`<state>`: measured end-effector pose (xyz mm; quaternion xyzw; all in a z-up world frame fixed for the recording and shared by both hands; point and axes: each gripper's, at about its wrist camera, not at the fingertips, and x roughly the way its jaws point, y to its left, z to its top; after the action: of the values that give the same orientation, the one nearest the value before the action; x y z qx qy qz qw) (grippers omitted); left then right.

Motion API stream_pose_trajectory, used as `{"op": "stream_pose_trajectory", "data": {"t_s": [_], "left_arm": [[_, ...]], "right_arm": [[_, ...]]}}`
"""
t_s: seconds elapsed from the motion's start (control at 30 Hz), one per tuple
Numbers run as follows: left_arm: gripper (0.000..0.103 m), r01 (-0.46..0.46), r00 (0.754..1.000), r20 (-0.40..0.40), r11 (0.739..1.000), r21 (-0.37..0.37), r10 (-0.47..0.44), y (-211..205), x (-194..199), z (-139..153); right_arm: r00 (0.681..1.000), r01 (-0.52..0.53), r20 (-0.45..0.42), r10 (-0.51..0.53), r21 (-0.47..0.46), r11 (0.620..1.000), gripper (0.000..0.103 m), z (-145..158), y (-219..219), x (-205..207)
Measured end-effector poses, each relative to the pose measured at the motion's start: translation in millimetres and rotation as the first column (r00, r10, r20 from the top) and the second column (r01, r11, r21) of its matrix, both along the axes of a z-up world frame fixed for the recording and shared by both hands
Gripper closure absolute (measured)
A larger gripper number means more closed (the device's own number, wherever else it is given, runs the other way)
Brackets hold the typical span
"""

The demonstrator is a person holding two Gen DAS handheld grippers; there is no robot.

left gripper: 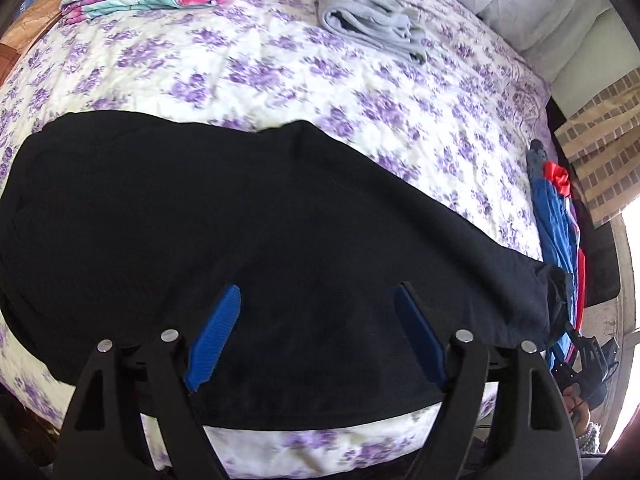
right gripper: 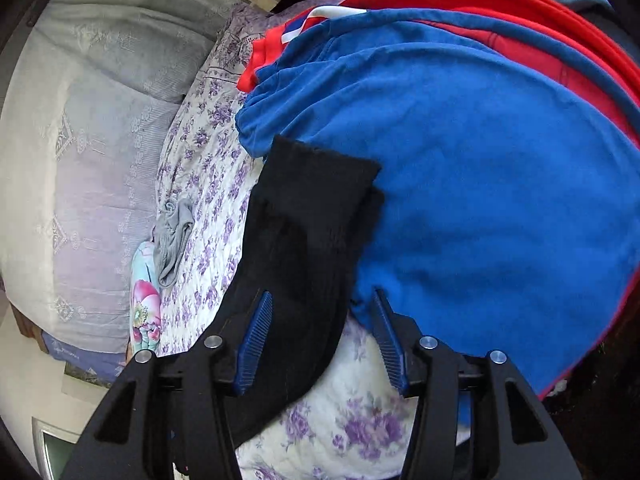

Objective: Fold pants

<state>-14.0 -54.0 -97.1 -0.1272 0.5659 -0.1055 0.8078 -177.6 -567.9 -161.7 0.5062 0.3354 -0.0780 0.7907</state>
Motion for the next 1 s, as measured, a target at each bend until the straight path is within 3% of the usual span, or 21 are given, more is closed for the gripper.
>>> {"op": "stream_pose_trajectory", "data": {"t_s": [0.13, 0.3, 0.43, 0.63, 0.73, 0.83, 0.9, 0.97, 1.0], "left_arm": [[0.025, 0.001, 1.0, -0.023, 1.0, 0.028, -0.001, -23.0, -3.9, 1.9], [0.025, 0.016, 0.999, -0.049, 0.998, 0.063, -0.013, -30.4, -14.4, -1.6], [0.025, 0.016, 0.999, -0.037, 0.999, 0.046, -0.015, -19.4, -14.1, -0.6], [0.025, 0.059, 0.998, -0.02, 0.992, 0.112, -0.057, 9.7, -11.6, -2.9], [0.025, 0.007, 1.0, -0.003, 0.998, 0.06, -0.007, 47.2, -11.7, 0.5], [0.025, -0.041, 0.999, 0.018, 0.999, 0.023, 0.04, 84.7, -13.2, 5.8], [0.025, -0.079, 0.996, 0.038, 0.997, 0.003, 0.079, 112.2, -17.9, 10.4], [0.025, -0.108, 0.993, 0.047, 0.994, -0.008, 0.109, 132.3, -21.9, 12.7], [0.024, -0.129, 0.99, 0.049, 0.992, -0.012, 0.129, 145.5, -24.8, 13.5]], "right_arm": [[0.999, -0.029, 0.023, 0.029, 0.003, 1.0, 0.058, -5.6, -18.9, -2.4], [0.995, -0.056, 0.076, 0.058, -0.027, 0.998, 0.087, -0.4, -27.9, -3.5], [0.991, -0.048, 0.119, 0.062, -0.118, 0.992, 0.09, 24.2, -18.8, -8.5], [0.978, -0.042, 0.183, 0.101, -0.302, 0.952, 0.09, 88.6, 33.9, 2.4], [0.96, -0.105, 0.19, 0.206, -0.437, 0.893, 0.09, 122.4, 85.8, 22.9], [0.915, -0.206, 0.186, 0.358, -0.548, 0.81, 0.09, 145.7, 154.0, 51.1], [0.858, -0.306, 0.137, 0.495, -0.637, 0.708, 0.09, 146.9, 212.5, 71.2], [0.781, -0.41, 0.034, 0.623, -0.724, 0.554, 0.09, 132.7, 273.2, 88.9], [0.718, -0.491, -0.066, 0.693, -0.754, 0.436, 0.09, 112.6, 310.9, 96.7]]}}
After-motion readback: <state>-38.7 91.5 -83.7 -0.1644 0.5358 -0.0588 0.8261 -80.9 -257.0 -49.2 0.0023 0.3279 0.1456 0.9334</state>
